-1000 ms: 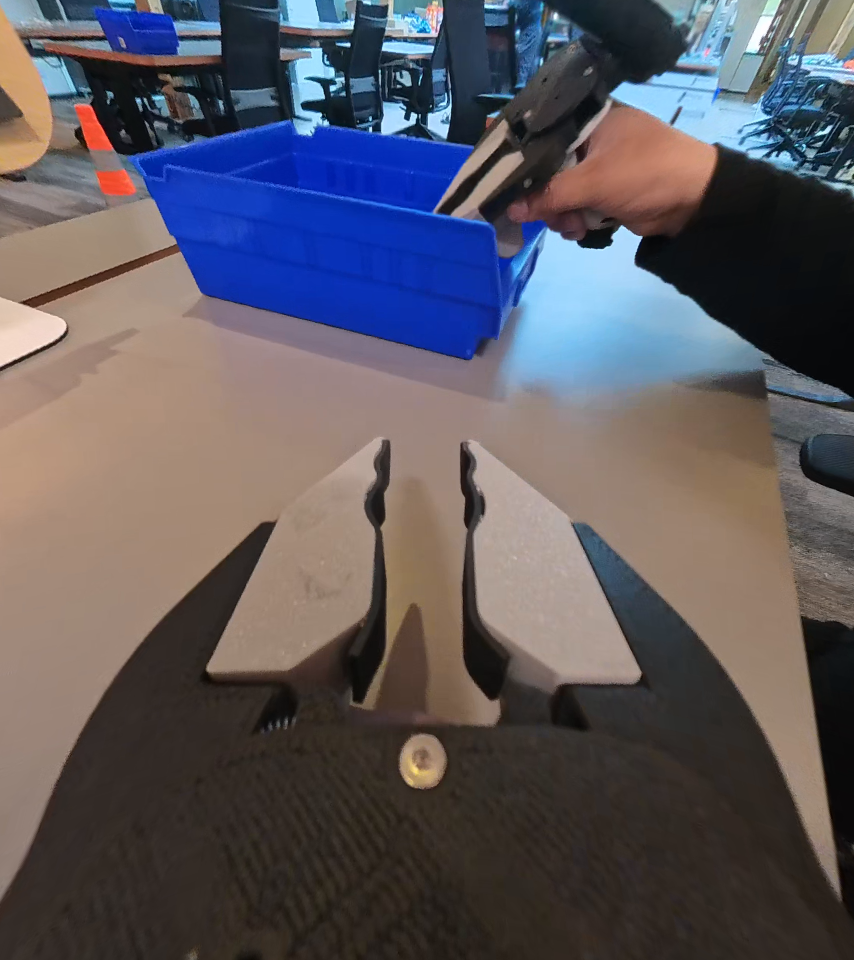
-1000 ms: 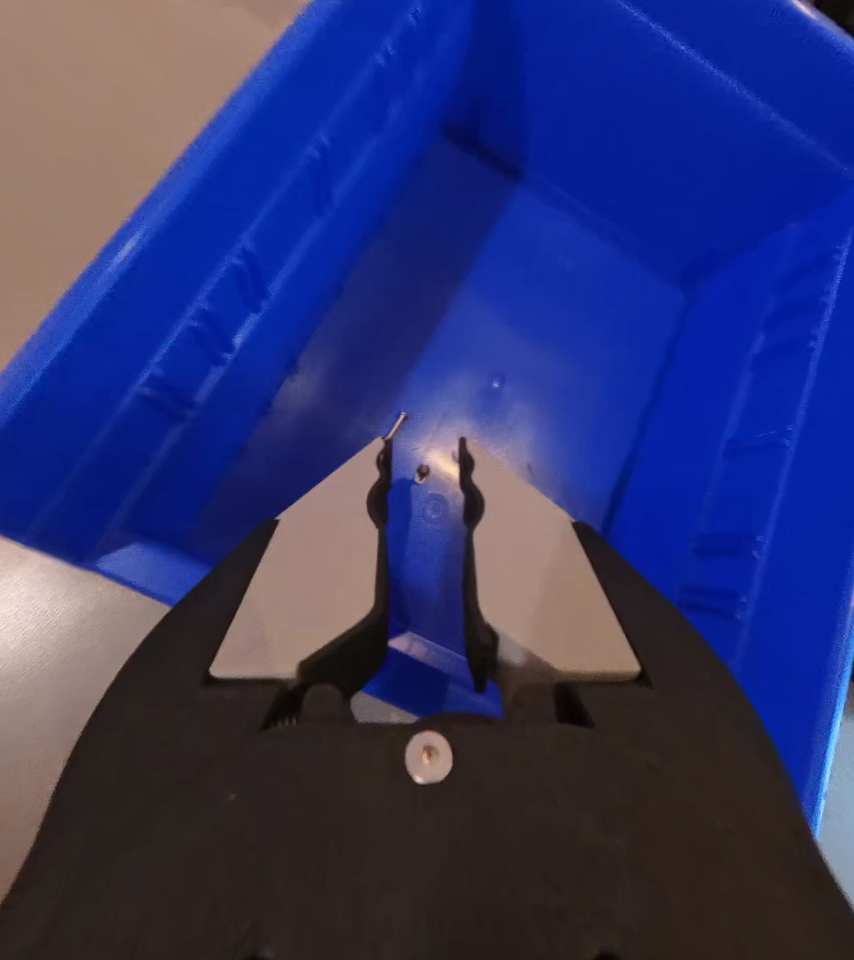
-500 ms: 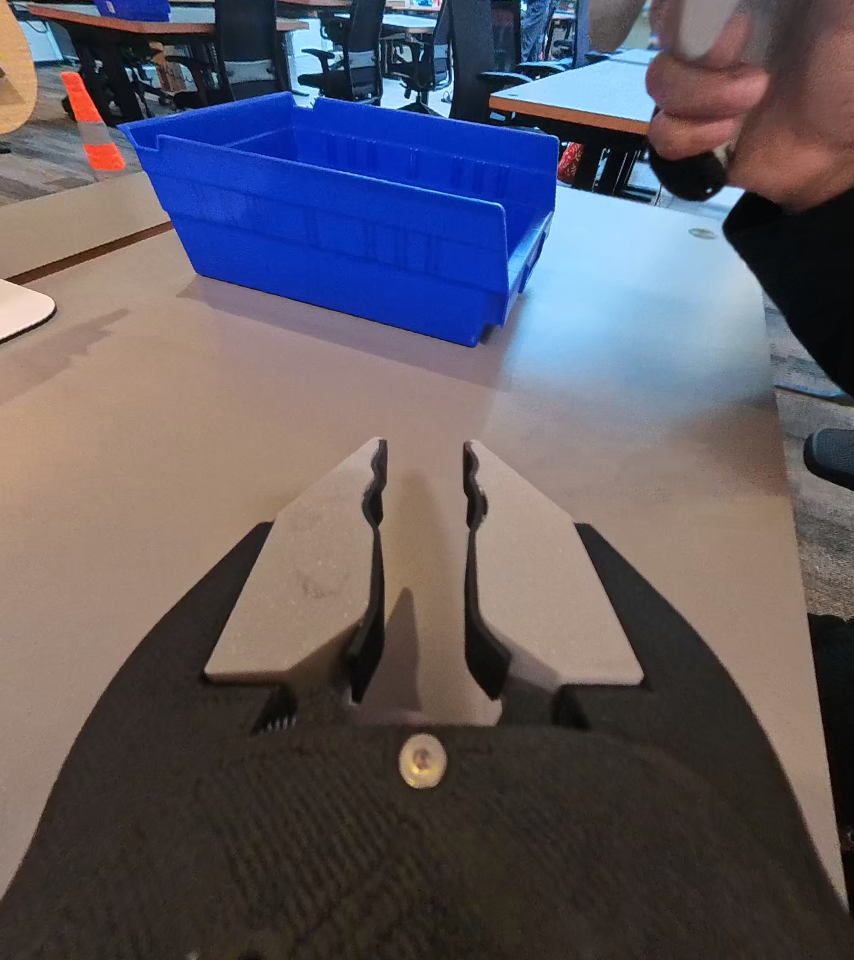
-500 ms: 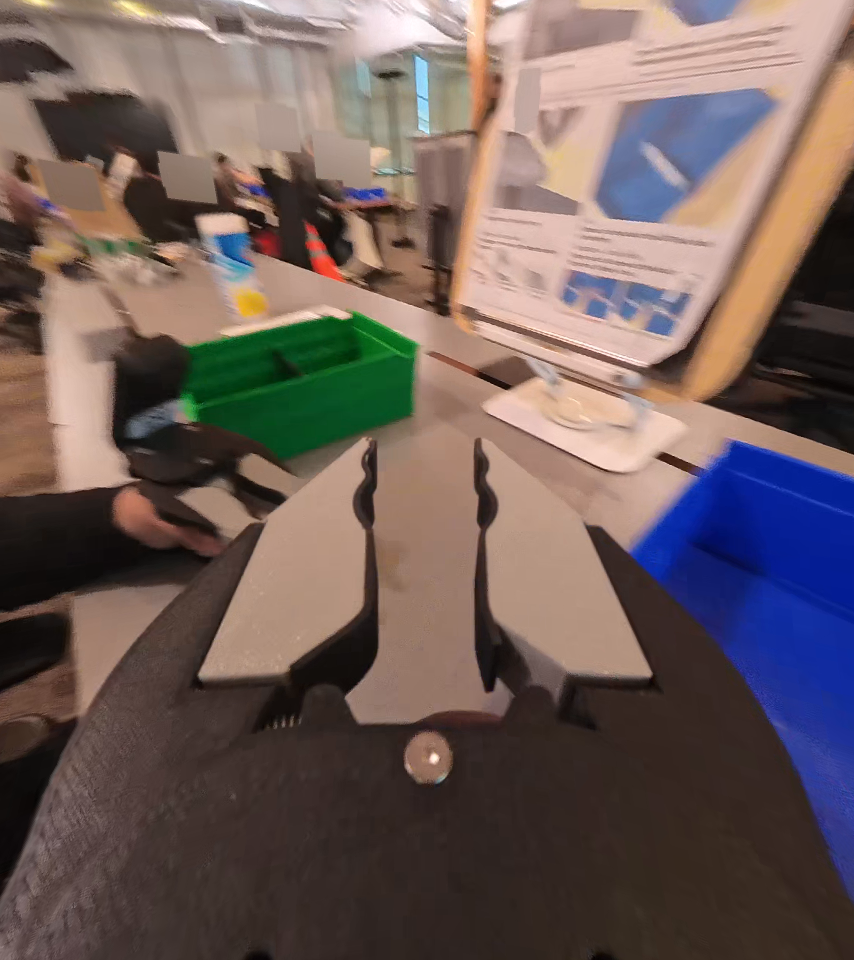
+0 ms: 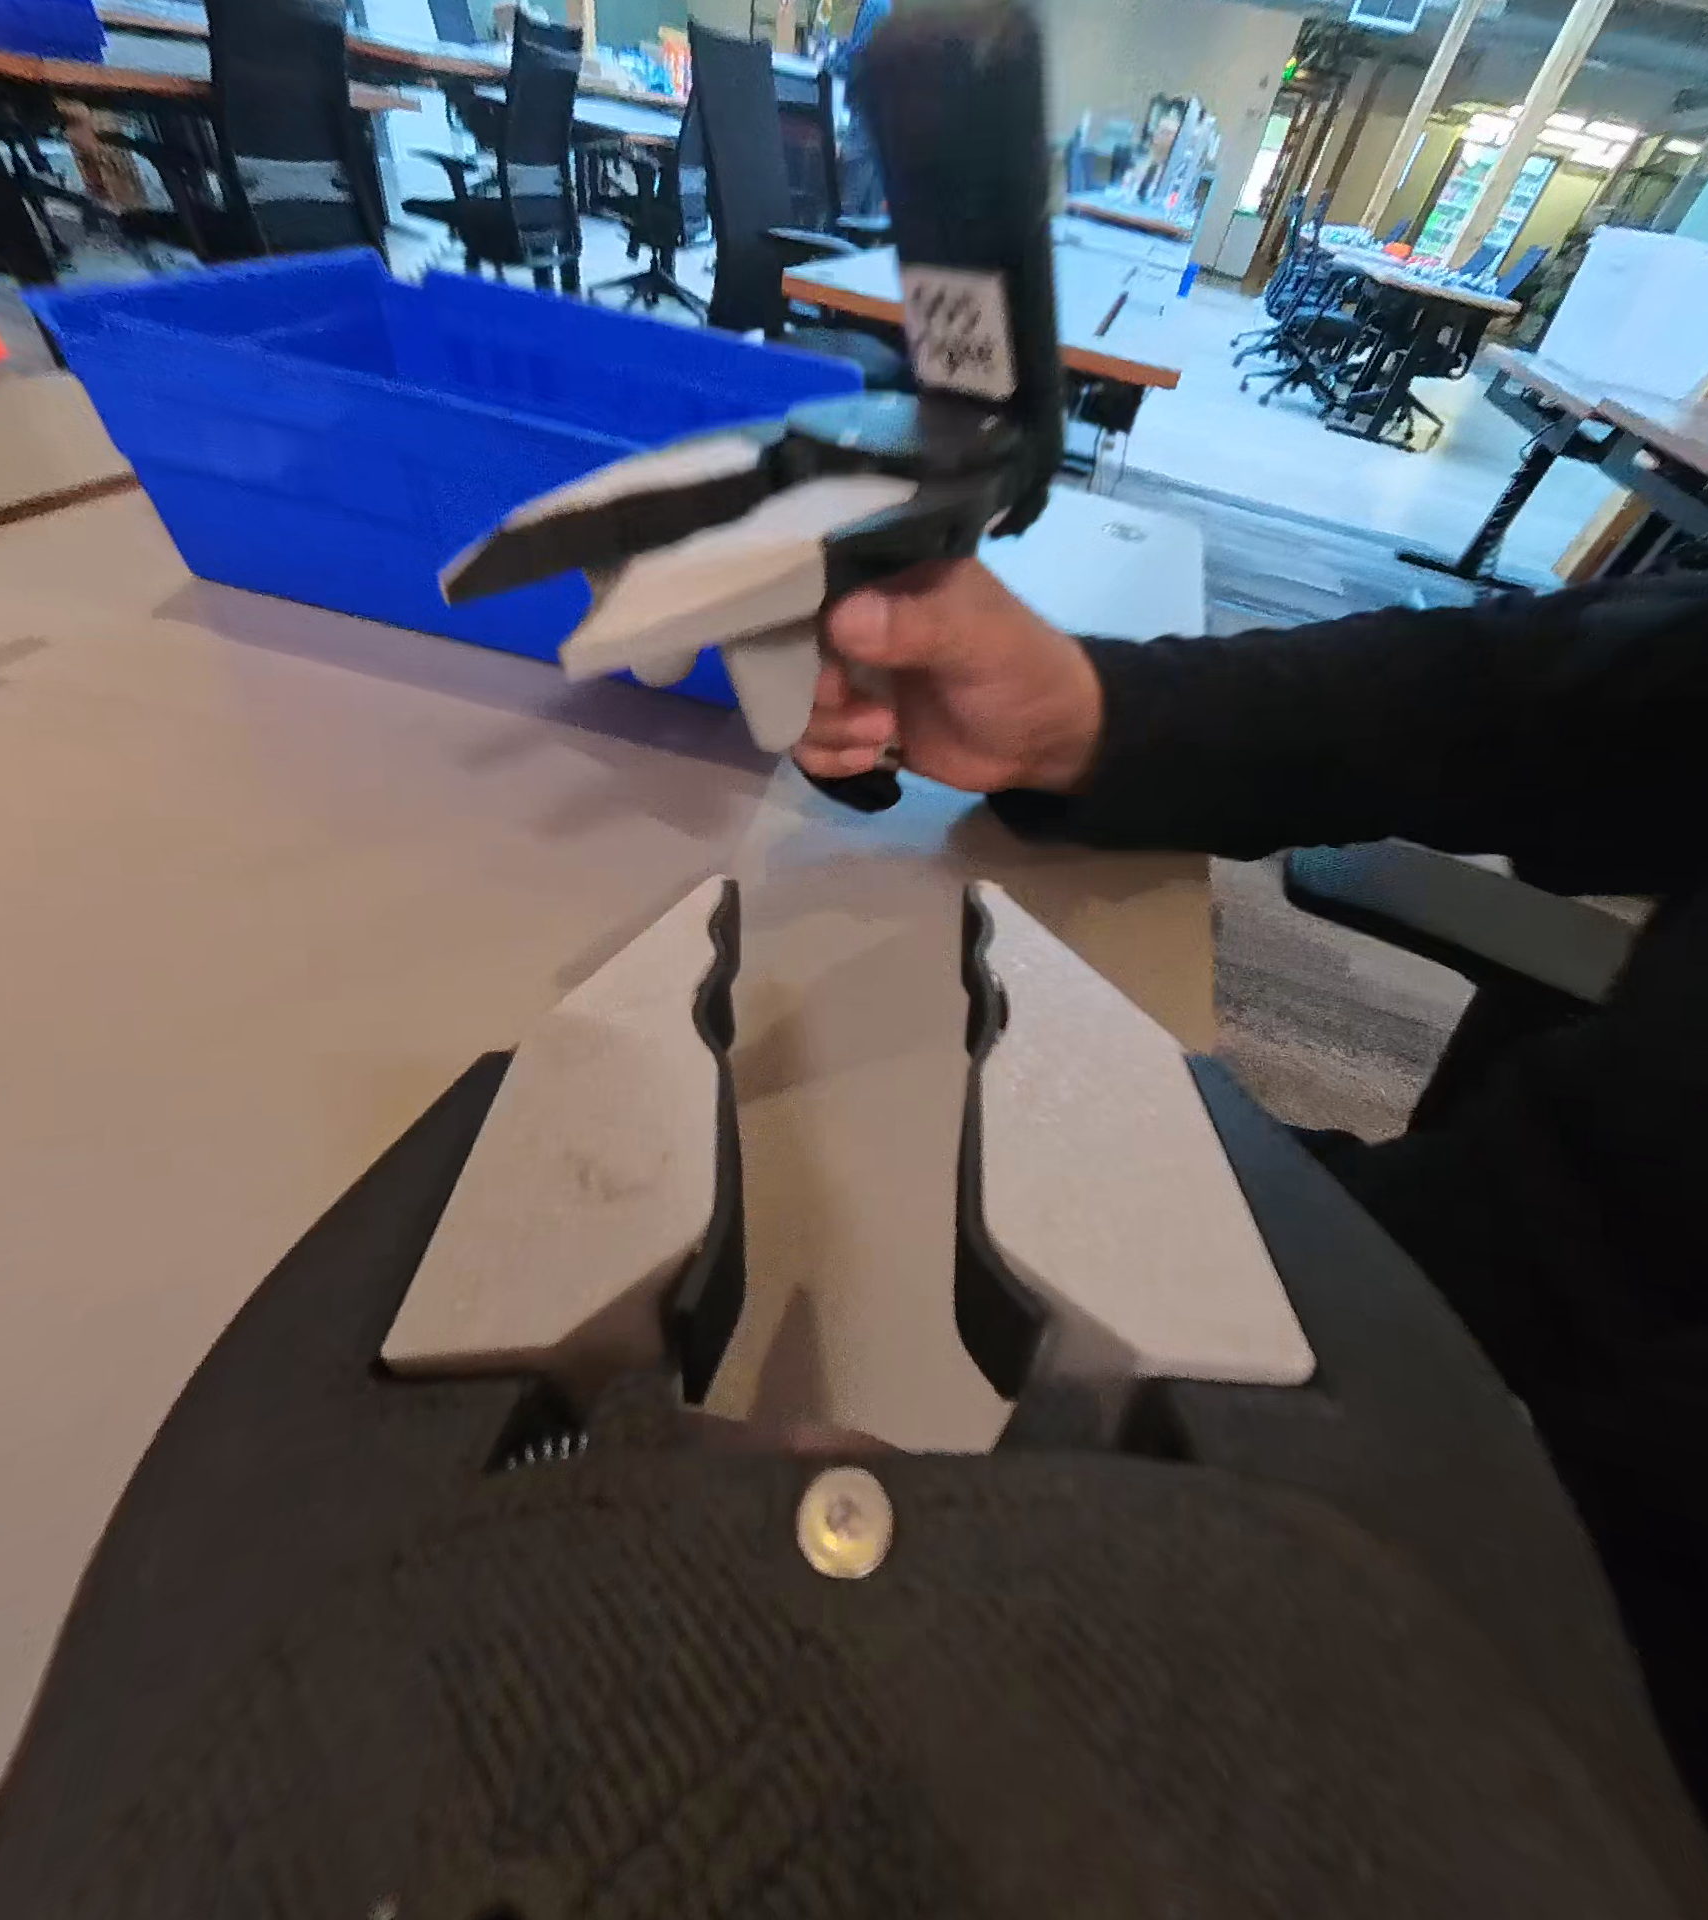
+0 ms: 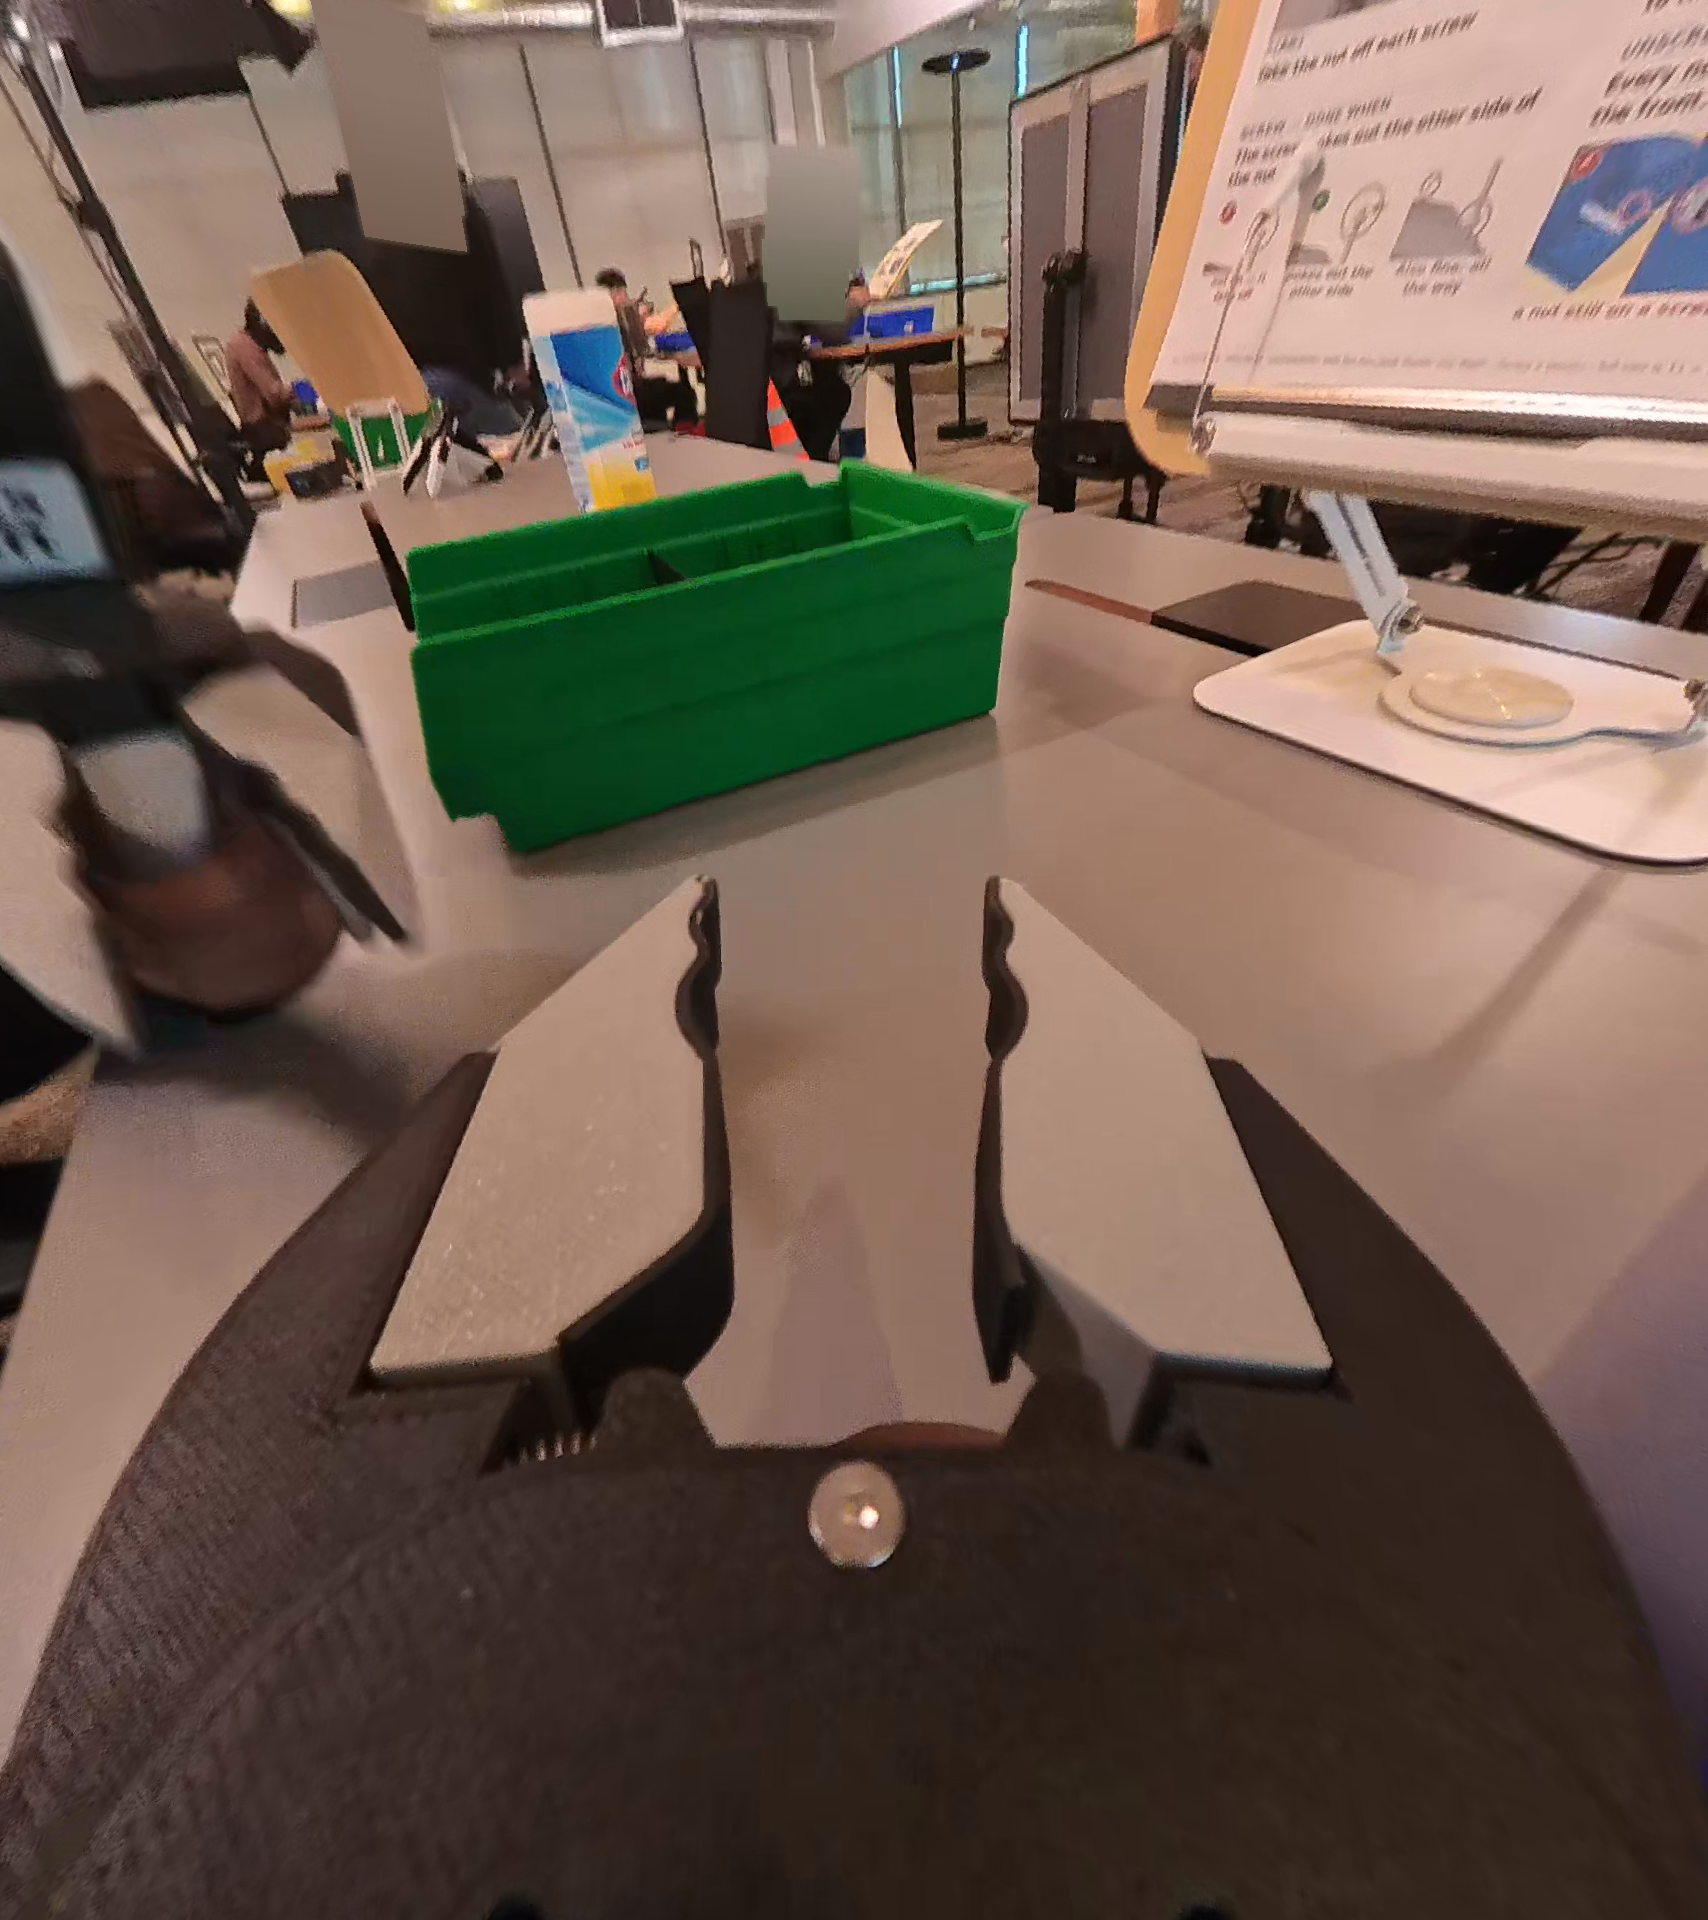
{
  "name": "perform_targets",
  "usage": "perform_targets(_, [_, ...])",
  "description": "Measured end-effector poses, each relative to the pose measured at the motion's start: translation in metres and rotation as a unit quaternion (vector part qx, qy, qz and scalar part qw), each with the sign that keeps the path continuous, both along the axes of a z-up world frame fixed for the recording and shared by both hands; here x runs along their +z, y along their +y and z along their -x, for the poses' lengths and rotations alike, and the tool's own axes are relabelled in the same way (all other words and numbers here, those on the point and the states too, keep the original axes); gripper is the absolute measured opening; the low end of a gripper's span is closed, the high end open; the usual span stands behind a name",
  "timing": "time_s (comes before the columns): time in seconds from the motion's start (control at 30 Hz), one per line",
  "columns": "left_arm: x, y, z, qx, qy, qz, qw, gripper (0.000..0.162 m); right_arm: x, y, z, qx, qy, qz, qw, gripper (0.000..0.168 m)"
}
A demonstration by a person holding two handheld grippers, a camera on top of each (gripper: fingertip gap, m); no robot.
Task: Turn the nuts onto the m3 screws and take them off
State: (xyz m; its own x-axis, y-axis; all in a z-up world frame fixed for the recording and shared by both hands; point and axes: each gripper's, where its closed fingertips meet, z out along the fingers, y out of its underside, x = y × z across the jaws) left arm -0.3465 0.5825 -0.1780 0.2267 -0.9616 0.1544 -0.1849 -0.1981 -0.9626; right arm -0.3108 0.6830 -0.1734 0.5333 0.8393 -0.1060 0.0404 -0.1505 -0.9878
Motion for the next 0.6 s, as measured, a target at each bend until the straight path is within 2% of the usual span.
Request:
perform_targets(0.1, [0.036,-0.004,0.039,0.027,-0.02,-0.031,0.999,0.041,-0.018,-0.001,0.005,0.01,-0.036,-0.002,0.999,0.047])
perform_targets(0.2, [0.069,0.02,0.101,0.109,-0.002,-0.058,0.992,0.04,-0.02,-0.007,0.012,0.024,-0.058,-0.022,0.998,0.044])
perform_targets(0.27, [0.078,0.047,0.152,0.186,0.049,-0.07,0.979,0.04,-0.02,-0.01,0.015,0.028,-0.074,-0.046,0.996,0.044])
perform_targets(0.33, [0.073,0.075,0.202,0.252,0.122,-0.07,0.957,0.039,-0.025,-0.014,0.018,0.039,-0.1,-0.056,0.993,0.044])
perform_targets(0.43, [0.053,0.107,0.253,0.298,0.195,-0.032,0.934,0.035,-0.026,-0.018,0.02,0.04,-0.109,-0.069,0.991,0.043])
perform_targets(0.6, [0.03,0.157,0.286,0.349,0.208,-0.004,0.914,0.028,-0.023,-0.019,0.018,0.035,-0.099,-0.072,0.992,0.042])
